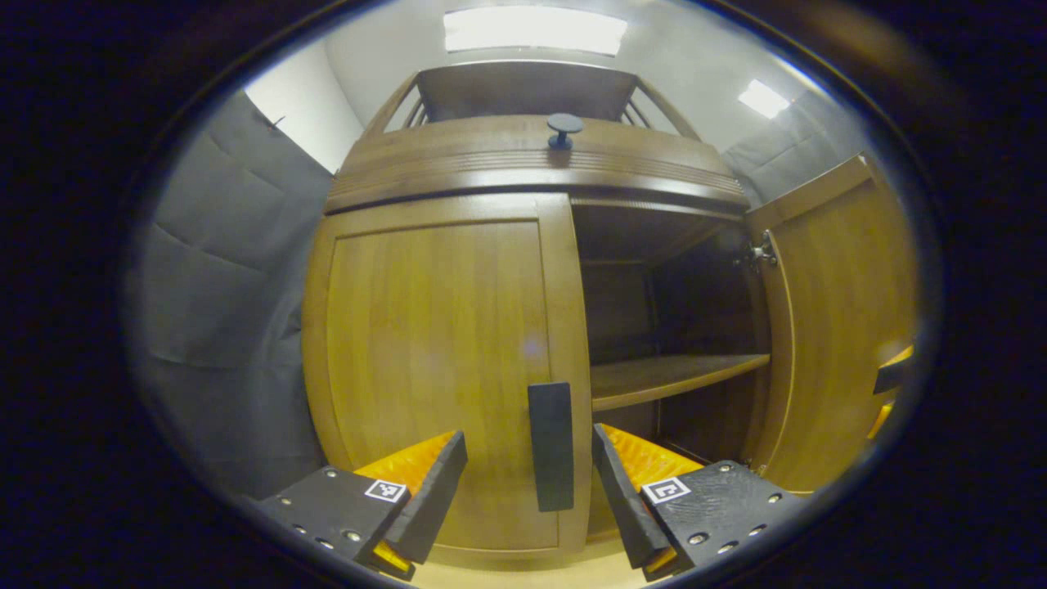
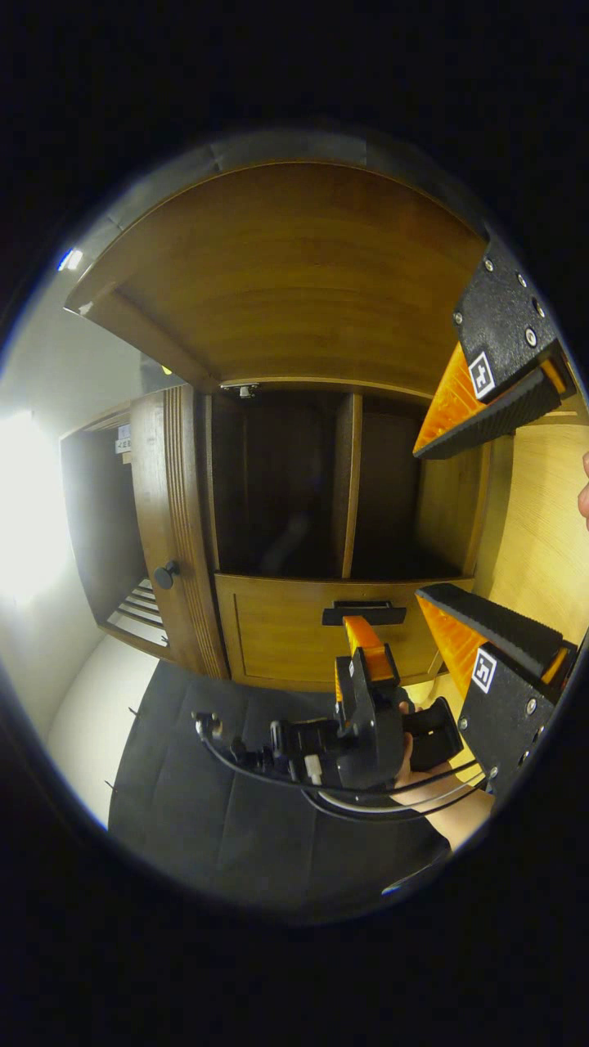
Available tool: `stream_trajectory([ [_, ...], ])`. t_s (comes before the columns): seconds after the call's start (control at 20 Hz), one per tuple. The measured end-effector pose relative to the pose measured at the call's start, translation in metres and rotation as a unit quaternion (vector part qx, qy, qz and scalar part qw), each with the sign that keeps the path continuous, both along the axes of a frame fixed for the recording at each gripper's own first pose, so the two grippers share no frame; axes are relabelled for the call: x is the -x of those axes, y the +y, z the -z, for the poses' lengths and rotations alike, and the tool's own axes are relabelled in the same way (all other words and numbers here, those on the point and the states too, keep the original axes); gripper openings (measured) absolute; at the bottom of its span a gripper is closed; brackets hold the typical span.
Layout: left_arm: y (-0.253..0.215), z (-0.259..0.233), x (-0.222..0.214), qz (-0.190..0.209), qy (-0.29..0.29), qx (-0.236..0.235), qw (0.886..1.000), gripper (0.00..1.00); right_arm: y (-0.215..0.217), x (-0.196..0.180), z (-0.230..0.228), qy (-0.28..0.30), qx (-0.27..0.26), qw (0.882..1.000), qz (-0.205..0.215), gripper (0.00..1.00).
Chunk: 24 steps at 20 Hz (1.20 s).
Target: Open the right door of the double-door shoe cabinet with the right hand, and open the left door with the left hand.
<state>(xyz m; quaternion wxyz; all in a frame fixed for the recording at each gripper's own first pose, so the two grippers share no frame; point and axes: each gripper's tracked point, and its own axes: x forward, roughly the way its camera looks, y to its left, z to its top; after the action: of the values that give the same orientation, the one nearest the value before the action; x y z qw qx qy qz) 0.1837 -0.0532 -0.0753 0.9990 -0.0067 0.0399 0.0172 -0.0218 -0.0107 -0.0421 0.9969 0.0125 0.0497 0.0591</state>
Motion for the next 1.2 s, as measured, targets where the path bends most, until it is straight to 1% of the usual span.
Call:
stream_trajectory([
  [0.1, 0.0, 0.001, -0.001, 0.0, 0.009, 0.009, 1.0, 0.89, 0.0, -0.002, 0.001, 0.0, -0.013, 1.0, -0.01, 0.94],
  [0.2, 0.004, 0.002, -0.002, -0.01, 0.013, 0.009, 1.0, 0.88, 0.004, -0.003, 0.002, 0.0, -0.012, 1.0, -0.028, 0.94],
  [0.25, 0.003, 0.001, -0.004, -0.009, 0.013, 0.016, 1.0, 0.89, 0.005, -0.005, 0.005, 0.004, -0.011, 0.999, -0.037, 0.94],
  [0.4, -0.002, 0.008, -0.007, -0.002, 0.018, 0.014, 1.0, 0.82, 0.019, -0.011, 0.016, 0.02, -0.025, 0.997, -0.066, 0.94],
  [0.45, -0.001, 0.008, -0.006, -0.006, 0.018, 0.008, 1.0, 0.89, 0.02, -0.011, 0.017, 0.025, -0.032, 0.997, -0.072, 0.94],
  [0.55, -0.002, 0.008, -0.01, -0.005, 0.022, -0.004, 1.0, 0.48, 0.018, -0.012, 0.02, 0.029, -0.036, 0.996, -0.071, 0.94],
  [0.6, -0.002, 0.008, -0.008, -0.006, 0.021, -0.006, 1.0, 0.6, 0.017, -0.01, 0.021, 0.029, -0.036, 0.997, -0.069, 0.94],
  [0.65, -0.001, 0.009, -0.008, -0.008, 0.019, -0.004, 1.0, 0.6, 0.018, -0.01, 0.022, 0.031, -0.036, 0.996, -0.071, 0.94],
  [0.7, 0.006, 0.007, -0.006, -0.032, 0.014, -0.011, 0.999, 0.53, 0.02, -0.009, 0.024, 0.036, -0.039, 0.996, -0.074, 0.94],
  [0.75, 0.01, 0.016, -0.022, -0.032, 0.014, 0.002, 0.999, 0.4, 0.02, -0.009, 0.026, 0.041, -0.044, 0.995, -0.075, 0.94],
  [0.8, 0.005, 0.005, -0.007, -0.034, 0.008, 0.008, 0.999, 0.27, 0.021, -0.009, 0.028, 0.044, -0.048, 0.995, -0.077, 0.94],
  [0.85, 0.004, 0.006, -0.01, -0.03, 0.011, 0.004, 0.999, 0.34, 0.021, -0.01, 0.03, 0.047, -0.052, 0.995, -0.078, 0.94],
  [0.95, 0.007, 0.009, -0.009, -0.029, 0.013, 0.005, 0.999, 0.32, 0.021, -0.009, 0.029, 0.049, -0.057, 0.994, -0.076, 0.94],
  [1.0, 0.006, 0.006, -0.008, -0.028, 0.003, 0.02, 0.999, 0.27, 0.021, -0.009, 0.03, 0.05, -0.057, 0.994, -0.074, 0.94],
  [1.05, 0.003, 0.009, -0.009, -0.023, 0.007, 0.028, 0.999, 0.22, 0.019, -0.009, 0.03, 0.049, -0.057, 0.995, -0.073, 0.94],
  [1.1, 0.0, 0.01, -0.007, -0.021, 0.008, 0.029, 0.999, 0.22, 0.018, -0.009, 0.03, 0.049, -0.056, 0.995, -0.067, 0.94],
  [1.2, 0.001, 0.01, -0.006, -0.021, 0.014, 0.015, 1.0, 0.23, 0.016, -0.01, 0.029, 0.046, -0.056, 0.996, -0.054, 0.94],
])
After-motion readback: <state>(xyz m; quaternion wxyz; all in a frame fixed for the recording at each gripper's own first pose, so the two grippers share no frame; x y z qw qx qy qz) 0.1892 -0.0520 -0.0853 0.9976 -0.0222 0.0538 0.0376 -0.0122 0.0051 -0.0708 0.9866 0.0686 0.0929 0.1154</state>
